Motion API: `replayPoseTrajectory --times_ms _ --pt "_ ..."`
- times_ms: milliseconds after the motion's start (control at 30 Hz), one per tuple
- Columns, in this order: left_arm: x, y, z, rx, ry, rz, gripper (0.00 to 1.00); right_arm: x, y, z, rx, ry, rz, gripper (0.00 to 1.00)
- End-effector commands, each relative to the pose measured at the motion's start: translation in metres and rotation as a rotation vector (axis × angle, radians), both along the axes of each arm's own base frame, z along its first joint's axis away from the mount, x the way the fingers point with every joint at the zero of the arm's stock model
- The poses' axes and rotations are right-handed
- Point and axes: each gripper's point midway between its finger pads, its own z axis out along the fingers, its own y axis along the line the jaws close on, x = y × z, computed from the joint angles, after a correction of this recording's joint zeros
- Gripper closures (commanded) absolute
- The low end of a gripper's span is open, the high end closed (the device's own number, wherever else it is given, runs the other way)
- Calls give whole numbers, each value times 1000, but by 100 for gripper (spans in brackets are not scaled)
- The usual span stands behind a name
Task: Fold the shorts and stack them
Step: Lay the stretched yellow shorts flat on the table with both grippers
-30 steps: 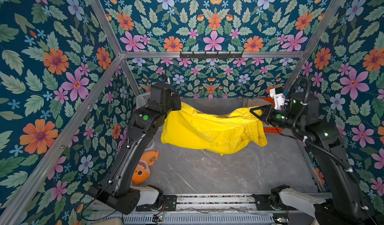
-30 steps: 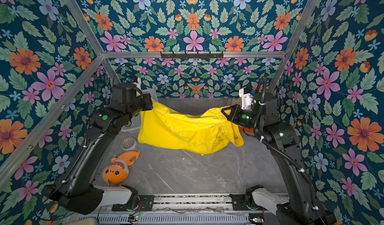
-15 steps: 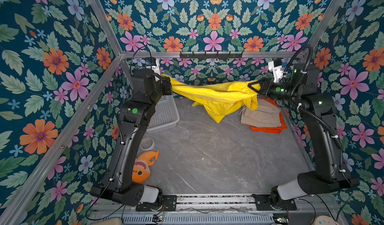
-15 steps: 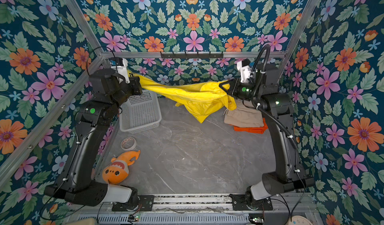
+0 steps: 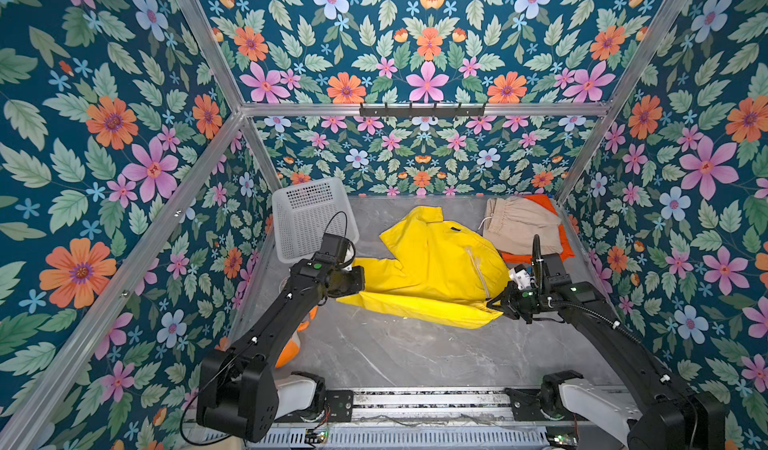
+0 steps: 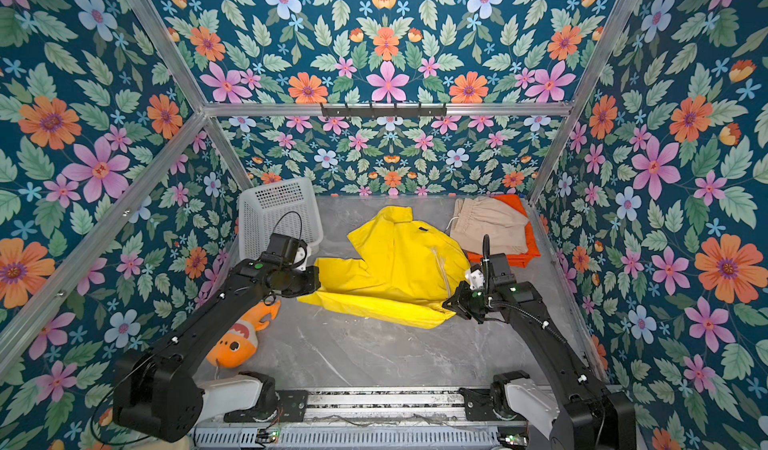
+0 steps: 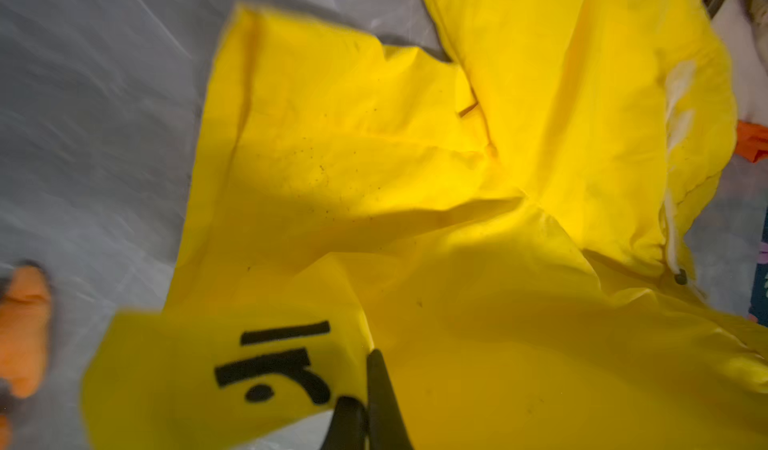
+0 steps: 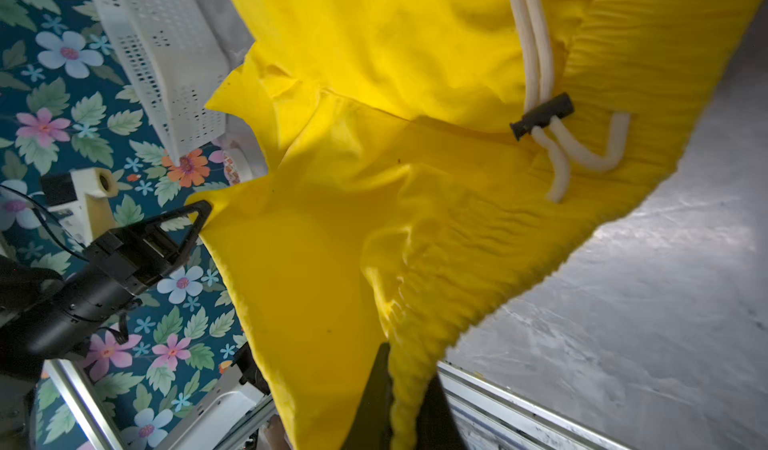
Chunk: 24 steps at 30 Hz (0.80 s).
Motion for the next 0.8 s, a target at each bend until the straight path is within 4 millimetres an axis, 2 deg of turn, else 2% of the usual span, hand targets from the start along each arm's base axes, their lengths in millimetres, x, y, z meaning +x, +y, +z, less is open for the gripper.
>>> replayPoseTrajectory --times_ms 0,133,233,333,400,633,700,767 --pt "-8 -18 -13 -103 40 -24 100 -5 -3 -17 -2 36 -44 100" --pt "-28 -17 -30 -112 115 -14 91 -26 -5 -31 -2 100 -37 100" --pt "-40 -13 -37 -107 158 11 59 -37 -5 -35 13 114 -45 100" --pt "-43 -7 -29 -98 159 62 45 -42 -8 -39 5 109 -65 100" --pt "-47 -3 -23 -99 161 99 41 -43 -8 -40 10 111 -72 100" --pt "-56 29 -7 -12 153 287 31 -43 -6 -40 24 113 -69 100" --pt "-64 38 -12 17 188 327 30 -43 -5 -40 33 112 -68 100" --pt "-70 38 -19 1 226 337 30 -43 -4 -40 39 110 -66 100"
